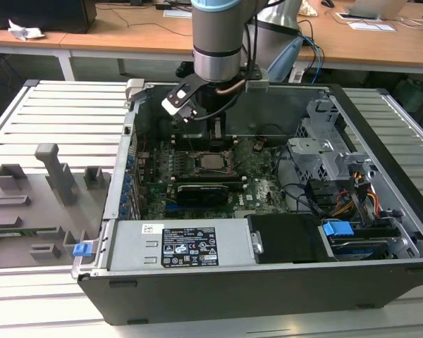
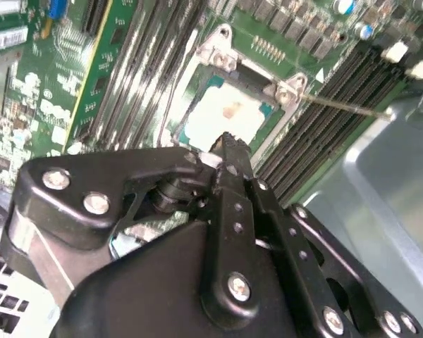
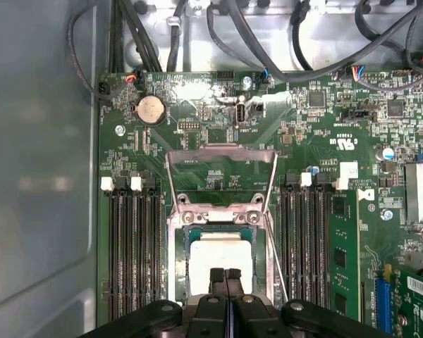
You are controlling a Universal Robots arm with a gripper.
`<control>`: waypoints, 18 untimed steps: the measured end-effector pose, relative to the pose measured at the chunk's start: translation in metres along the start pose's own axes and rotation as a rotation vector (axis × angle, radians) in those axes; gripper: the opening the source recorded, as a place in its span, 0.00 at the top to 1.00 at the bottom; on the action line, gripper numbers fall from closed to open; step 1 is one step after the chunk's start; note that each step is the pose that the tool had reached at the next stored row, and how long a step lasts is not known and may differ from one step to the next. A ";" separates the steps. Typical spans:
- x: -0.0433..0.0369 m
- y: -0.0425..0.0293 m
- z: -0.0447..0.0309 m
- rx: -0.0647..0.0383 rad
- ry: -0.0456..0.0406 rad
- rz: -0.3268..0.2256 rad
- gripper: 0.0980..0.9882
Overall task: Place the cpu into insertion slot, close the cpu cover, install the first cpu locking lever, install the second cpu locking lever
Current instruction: 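Close the cpu cover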
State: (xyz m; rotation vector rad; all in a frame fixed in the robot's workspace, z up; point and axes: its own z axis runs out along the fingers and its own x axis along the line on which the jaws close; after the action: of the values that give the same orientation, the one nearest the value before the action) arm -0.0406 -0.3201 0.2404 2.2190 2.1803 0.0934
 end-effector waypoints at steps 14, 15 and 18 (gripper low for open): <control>0.0007 0.0122 -0.0216 0.015 -0.0005 0.000 0.99; 0.0007 0.0122 -0.0221 0.015 -0.0005 0.000 0.99; 0.0007 0.0132 -0.0227 0.015 -0.0003 0.000 0.99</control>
State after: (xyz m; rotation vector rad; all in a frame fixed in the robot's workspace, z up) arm -0.0289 -0.3200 0.2638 2.2270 2.1880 0.0768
